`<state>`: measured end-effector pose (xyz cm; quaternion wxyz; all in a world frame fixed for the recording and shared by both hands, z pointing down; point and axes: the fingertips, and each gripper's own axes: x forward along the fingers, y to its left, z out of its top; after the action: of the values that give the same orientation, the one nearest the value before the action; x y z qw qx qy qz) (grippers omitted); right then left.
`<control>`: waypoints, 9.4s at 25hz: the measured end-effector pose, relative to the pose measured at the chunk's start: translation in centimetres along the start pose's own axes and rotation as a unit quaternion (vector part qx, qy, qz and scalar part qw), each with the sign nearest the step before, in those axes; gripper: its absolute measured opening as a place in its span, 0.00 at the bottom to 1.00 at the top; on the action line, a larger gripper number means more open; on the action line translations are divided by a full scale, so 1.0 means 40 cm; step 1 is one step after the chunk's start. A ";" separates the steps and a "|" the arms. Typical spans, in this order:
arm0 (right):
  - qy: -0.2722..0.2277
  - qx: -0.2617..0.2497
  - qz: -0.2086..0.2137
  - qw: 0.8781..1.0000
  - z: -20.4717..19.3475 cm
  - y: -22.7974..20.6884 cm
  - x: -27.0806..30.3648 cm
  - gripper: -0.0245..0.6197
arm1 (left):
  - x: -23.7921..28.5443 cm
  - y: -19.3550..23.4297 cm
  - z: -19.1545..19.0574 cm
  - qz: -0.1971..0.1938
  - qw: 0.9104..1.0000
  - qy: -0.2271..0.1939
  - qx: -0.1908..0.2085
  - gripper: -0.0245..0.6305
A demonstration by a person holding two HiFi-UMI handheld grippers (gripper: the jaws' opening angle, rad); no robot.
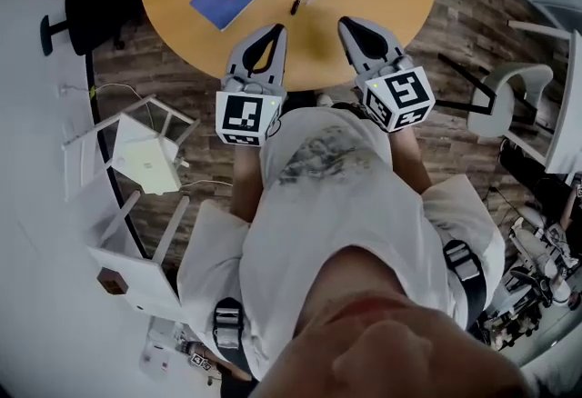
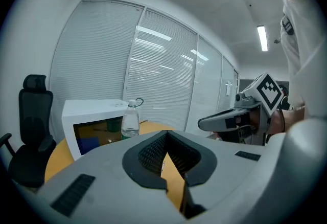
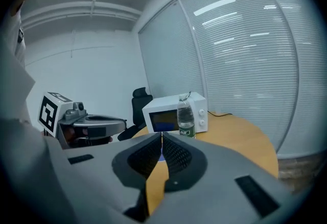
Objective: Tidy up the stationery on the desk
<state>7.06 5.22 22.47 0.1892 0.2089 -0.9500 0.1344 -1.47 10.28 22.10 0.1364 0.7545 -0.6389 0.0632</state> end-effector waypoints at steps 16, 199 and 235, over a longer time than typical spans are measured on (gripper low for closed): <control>0.100 0.111 -0.156 0.976 -0.195 -0.201 0.253 0.14 | 0.240 0.133 -0.176 -0.112 0.991 0.067 -0.012 0.05; 0.266 0.094 0.031 0.959 -0.614 -0.256 0.454 0.20 | 0.463 -0.041 -0.706 -0.084 0.947 0.282 -0.125 0.05; 0.242 0.025 0.049 0.969 -0.525 -0.194 0.420 0.20 | 0.351 0.026 -0.608 -0.032 0.962 0.250 -0.100 0.05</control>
<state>2.77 -0.38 49.55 0.4018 0.1275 -0.8813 0.2137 1.88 3.80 49.22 0.3686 0.7172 -0.5628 0.1815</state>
